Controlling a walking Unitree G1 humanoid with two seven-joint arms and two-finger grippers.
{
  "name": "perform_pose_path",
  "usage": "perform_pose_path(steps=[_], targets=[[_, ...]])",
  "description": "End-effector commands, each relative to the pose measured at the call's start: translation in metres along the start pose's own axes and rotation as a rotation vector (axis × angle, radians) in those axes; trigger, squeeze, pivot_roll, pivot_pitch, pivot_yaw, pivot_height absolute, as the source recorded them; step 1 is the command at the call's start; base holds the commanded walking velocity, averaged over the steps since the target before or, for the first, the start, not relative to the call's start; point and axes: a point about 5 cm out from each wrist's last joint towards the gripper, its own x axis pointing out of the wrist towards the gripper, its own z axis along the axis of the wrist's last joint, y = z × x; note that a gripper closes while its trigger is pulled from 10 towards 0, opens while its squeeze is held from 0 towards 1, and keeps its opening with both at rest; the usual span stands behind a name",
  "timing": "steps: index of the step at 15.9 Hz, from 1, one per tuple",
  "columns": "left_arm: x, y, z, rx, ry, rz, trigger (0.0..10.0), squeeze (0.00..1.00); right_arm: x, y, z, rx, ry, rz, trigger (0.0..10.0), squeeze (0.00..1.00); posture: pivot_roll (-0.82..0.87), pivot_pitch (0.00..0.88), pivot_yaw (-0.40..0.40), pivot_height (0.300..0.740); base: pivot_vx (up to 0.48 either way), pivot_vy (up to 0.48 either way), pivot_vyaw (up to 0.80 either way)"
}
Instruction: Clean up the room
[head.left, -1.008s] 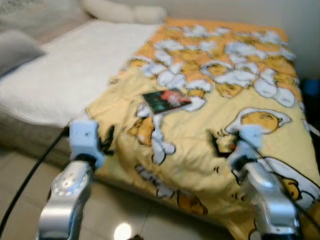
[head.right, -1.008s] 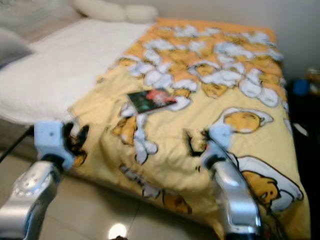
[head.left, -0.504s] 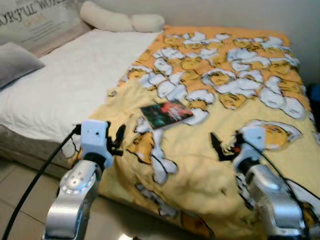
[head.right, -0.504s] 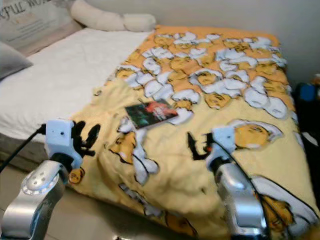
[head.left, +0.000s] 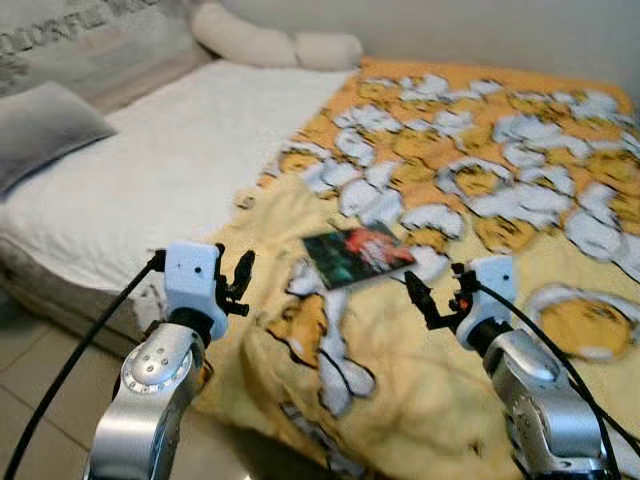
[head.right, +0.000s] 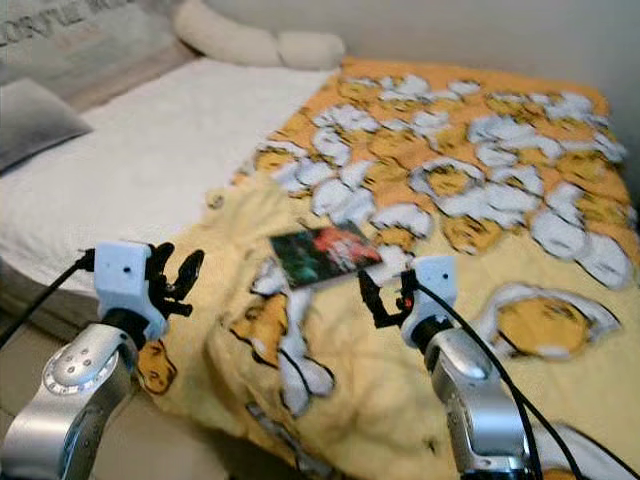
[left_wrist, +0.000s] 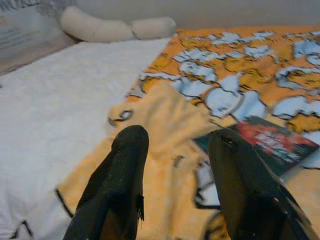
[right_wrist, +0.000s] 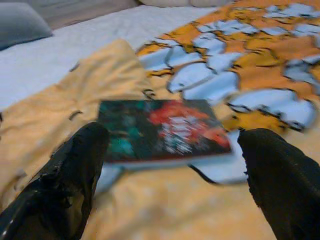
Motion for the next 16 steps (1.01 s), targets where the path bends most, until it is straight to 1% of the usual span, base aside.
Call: perform_pose_path(steps=[1, 3, 5, 6, 7, 8, 9, 10, 12, 13, 14, 15, 16], targets=[[-0.002, 0.005, -0.002, 0.018, 0.013, 0.014, 10.0, 0.24, 0.003, 0.007, 0.002, -0.001, -0.006, 0.035, 10.0, 0.0, 0.02, 0.0, 0.045, 0.74, 0.3, 0.0, 0.0], [-0.004, 0.004, -0.004, 0.02, 0.022, 0.015, 10.0, 0.21, 0.003, 0.004, 0.003, 0.018, -0.001, 0.039, 10.0, 0.0, 0.02, 0.0, 0.04, 0.74, 0.0, 0.0, 0.0], [-0.005, 0.003, -0.005, 0.026, 0.03, 0.011, 10.0, 0.2, 0.005, 0.004, 0.008, 0.072, -0.018, 0.062, 10.0, 0.0, 0.02, 0.0, 0.036, 0.74, 0.0, 0.0, 0.0], [-0.004, 0.002, -0.005, 0.023, 0.036, 0.004, 10.0, 0.19, 0.008, 0.007, 0.012, 0.119, -0.016, 0.099, 10.0, 0.0, 0.01, 0.0, 0.035, 0.74, 0.0, 0.0, 0.0], [-0.003, 0.002, -0.005, 0.024, 0.039, -0.014, 10.0, 0.11, 0.014, 0.013, 0.012, 0.17, 0.033, 0.159, 10.0, 0.0, 0.01, 0.0, 0.033, 0.74, 0.0, 0.0, 0.0], [-0.001, 0.002, -0.004, 0.014, 0.048, -0.052, 10.0, 0.04, 0.027, 0.022, 0.016, 0.204, 0.085, 0.212, 10.0, 0.0, 0.01, 0.0, 0.029, 0.74, 0.0, 0.0, 0.0], [0.001, 0.003, -0.001, 0.021, 0.051, -0.08, 10.0, 0.02, 0.037, 0.026, 0.023, 0.253, 0.102, 0.235, 10.0, 0.0, 0.01, 0.0, 0.021, 0.74, 0.0, 0.0, 0.0], [0.002, 0.004, 0.0, 0.021, 0.058, -0.096, 10.0, 0.0, 0.044, 0.027, 0.027, 0.266, 0.108, 0.237, 10.0, 0.0, 0.01, 0.0, 0.015, 0.74, 0.0, 0.0, 0.0], [0.005, 0.007, 0.003, 0.05, 0.06, -0.115, 10.0, 0.0, 0.051, 0.028, 0.033, 0.227, 0.096, 0.255, 10.0, 0.0, 0.02, 0.0, 0.0, 0.74, 0.0, 0.0, 0.0], [0.005, 0.008, 0.004, 0.058, 0.058, -0.12, 10.0, 0.0, 0.052, 0.028, 0.033, 0.166, 0.081, 0.247, 10.0, 0.0, 0.02, 0.0, -0.008, 0.74, 0.0, 0.0, 0.0], [0.004, 0.009, 0.005, 0.05, 0.052, -0.111, 10.0, 0.0, 0.051, 0.027, 0.033, 0.122, 0.062, 0.206, 10.0, 0.0, 0.02, 0.0, -0.011, 0.74, 0.0, 0.0, 0.0], [0.004, 0.01, 0.006, 0.047, 0.044, -0.1, 10.0, 0.0, 0.049, 0.027, 0.034, 0.096, 0.035, 0.175, 10.0, 0.0, 0.02, 0.0, -0.009, 0.74, 0.0, 0.0, 0.0], [0.002, 0.011, 0.006, 0.047, 0.025, -0.081, 10.0, 0.0, 0.043, 0.025, 0.032, 0.012, -0.019, 0.098, 10.0, 0.0, 0.01, 0.0, 0.002, 0.74, 0.0, 0.0, 0.0]])
